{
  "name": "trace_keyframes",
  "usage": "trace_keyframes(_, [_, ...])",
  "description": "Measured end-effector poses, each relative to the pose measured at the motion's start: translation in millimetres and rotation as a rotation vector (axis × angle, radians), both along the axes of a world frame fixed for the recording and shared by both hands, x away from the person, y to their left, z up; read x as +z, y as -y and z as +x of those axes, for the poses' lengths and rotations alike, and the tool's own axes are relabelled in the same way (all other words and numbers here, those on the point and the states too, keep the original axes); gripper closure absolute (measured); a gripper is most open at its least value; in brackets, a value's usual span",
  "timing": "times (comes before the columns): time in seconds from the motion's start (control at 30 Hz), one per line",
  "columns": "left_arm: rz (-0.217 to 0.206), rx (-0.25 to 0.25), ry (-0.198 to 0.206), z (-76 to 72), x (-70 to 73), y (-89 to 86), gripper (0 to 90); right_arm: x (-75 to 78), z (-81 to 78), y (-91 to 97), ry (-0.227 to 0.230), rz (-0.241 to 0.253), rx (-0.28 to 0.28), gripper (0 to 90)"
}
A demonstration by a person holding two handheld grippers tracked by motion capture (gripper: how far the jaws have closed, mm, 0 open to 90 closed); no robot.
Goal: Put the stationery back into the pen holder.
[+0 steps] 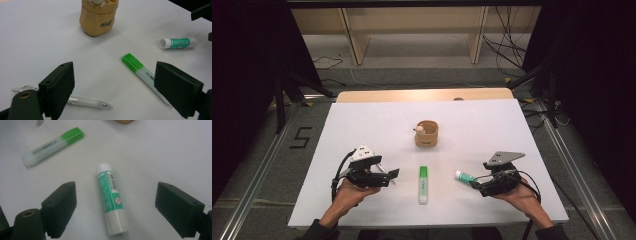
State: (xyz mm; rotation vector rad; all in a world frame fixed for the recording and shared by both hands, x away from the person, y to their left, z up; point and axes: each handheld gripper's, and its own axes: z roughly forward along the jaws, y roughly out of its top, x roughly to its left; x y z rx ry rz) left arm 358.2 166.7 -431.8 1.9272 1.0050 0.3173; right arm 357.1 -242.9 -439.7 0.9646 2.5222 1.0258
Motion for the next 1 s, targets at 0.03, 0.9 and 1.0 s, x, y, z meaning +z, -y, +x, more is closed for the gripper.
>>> trace_keyframes(0.03, [0.001, -0.002, 0.001, 0.0, 0.2, 0.0, 16.2, -0.2, 1.1, -1.3, -0.006, -0.018, 0.01, 18.9])
trace_keyframes(0.9, [0.025, -0.019, 0.0, -0.6, -0.9, 2.7, 15.8, -12.1, 23.7, -16.5, -0.222, -0.296, 0.116, 52.7])
trace_keyframes(1.0, [0.025, -0.018, -0.001, -0.4, -1.0, 2.8, 15.8, -13.2, 24.1, -18.9, -0.222, -0.32, 0.127, 55.2])
